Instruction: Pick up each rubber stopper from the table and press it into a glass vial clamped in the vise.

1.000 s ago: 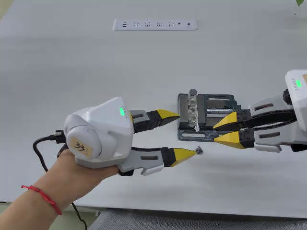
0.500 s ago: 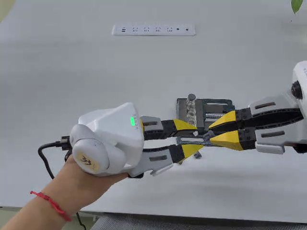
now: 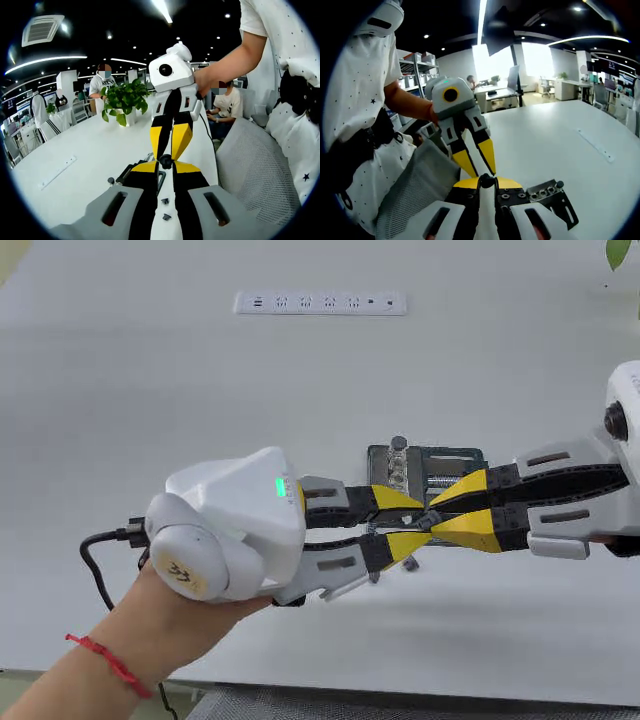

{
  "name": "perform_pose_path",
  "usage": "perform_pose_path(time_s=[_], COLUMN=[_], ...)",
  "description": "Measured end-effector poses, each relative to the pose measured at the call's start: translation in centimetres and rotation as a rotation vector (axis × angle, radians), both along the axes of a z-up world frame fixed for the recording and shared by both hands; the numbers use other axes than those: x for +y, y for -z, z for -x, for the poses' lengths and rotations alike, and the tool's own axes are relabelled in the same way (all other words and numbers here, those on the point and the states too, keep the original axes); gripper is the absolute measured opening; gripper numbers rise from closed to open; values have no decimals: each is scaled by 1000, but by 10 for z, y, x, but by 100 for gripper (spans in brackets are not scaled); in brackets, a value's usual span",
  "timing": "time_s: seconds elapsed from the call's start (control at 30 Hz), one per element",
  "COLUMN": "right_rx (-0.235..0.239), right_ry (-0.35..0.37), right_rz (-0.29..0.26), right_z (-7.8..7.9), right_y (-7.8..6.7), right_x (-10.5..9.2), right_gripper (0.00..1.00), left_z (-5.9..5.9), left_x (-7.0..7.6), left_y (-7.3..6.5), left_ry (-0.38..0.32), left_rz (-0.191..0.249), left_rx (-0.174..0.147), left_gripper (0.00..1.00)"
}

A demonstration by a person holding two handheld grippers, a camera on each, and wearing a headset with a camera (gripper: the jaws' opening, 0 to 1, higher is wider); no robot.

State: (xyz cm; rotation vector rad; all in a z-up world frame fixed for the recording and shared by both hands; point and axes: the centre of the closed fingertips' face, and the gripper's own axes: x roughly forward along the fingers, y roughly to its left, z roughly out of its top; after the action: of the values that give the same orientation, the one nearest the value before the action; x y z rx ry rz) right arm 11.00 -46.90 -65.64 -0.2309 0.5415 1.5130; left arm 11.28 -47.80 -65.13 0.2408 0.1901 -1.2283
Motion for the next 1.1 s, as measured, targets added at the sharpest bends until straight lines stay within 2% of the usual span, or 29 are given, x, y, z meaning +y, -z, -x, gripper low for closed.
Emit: perform_pose_path(time_s=[0.37, 0.5, 0.6, 0.73, 0.77, 0.83, 0.9, 0.97, 1.07, 1.1], right_rx=[15, 32, 21, 18, 21, 18, 19, 13, 10, 6], right_ry=[10, 23, 20, 15, 15, 17, 16, 22, 17, 11], right_rz=[-9, -21, -18, -19, -21, -30, -37, -50, -65, -65], right_z=[0, -2, -2, -1, 0, 0, 0, -3, -3, -2], right_y=[-1, -2, -2, -4, -5, -8, -11, -16, -24, -26], right_x=[1, 0, 1, 1, 1, 1, 0, -1, 0, 0], right_gripper=[5, 6, 6, 6, 6, 6, 7, 9, 10, 11], left_z=[0, -1, -1, -1, -1, -2, -2, -2, -4, -5], left_x=[0, 1, 1, 2, 2, 3, 4, 4, 5, 6], left_y=[-1, -3, -3, -5, -6, -9, -13, -18, -25, -26], left_ry=[2, -5, -8, -5, -7, -9, -13, -15, -25, -28], left_rz=[2, 15, 24, 42, 52, 70, 108, 146, 212, 221], left_rx=[4, 12, 26, 54, 69, 75, 115, 130, 184, 192], left_gripper=[5, 4, 4, 3, 3, 3, 3, 3, 3, 3])
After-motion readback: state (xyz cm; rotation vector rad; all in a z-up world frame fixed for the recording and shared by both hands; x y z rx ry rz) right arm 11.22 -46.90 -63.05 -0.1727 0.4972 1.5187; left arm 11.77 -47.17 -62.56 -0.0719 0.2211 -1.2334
